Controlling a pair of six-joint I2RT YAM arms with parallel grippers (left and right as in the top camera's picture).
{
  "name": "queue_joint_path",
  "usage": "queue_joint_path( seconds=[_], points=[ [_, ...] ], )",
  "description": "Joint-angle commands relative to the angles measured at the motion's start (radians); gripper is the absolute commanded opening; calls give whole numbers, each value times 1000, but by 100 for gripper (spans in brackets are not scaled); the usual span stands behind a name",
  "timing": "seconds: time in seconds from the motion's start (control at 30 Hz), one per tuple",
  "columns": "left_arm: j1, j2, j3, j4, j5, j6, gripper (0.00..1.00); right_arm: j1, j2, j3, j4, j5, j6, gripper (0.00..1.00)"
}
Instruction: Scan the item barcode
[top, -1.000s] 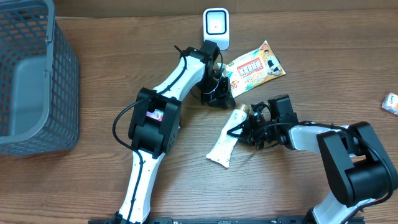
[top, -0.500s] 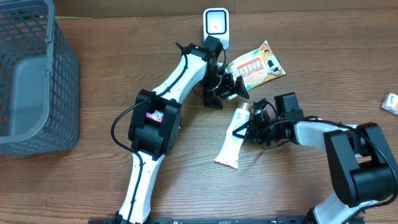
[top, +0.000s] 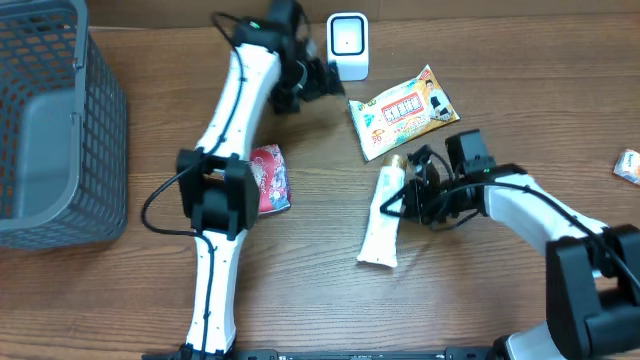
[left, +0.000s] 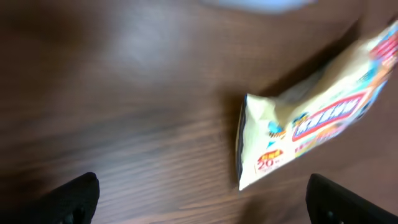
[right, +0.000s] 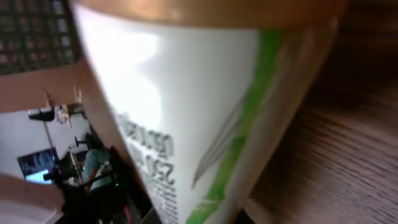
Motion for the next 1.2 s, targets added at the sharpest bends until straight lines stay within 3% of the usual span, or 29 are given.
queue_joint_path(
  seconds=[0.0,0.1,0.27,0.57,1.17],
  points=[
    [22,-5,121,-42,-67,45,100,-2,-58,117,-64,-154,-29,4],
    [50,-6,231,-93,-76,62,100,1,-60,218,-203,-266,-53,4],
    [82,-6,336,-135,-77,66,100,29,-73,341,-340,-293,-88,4],
    [119,-6,363,-152,-76,66,100,92,-76,595,-564,-293,-112,4],
    [128,-6,363,-161,-110,65,100,97,-76,640,-598,-248,-107,4]
  ],
)
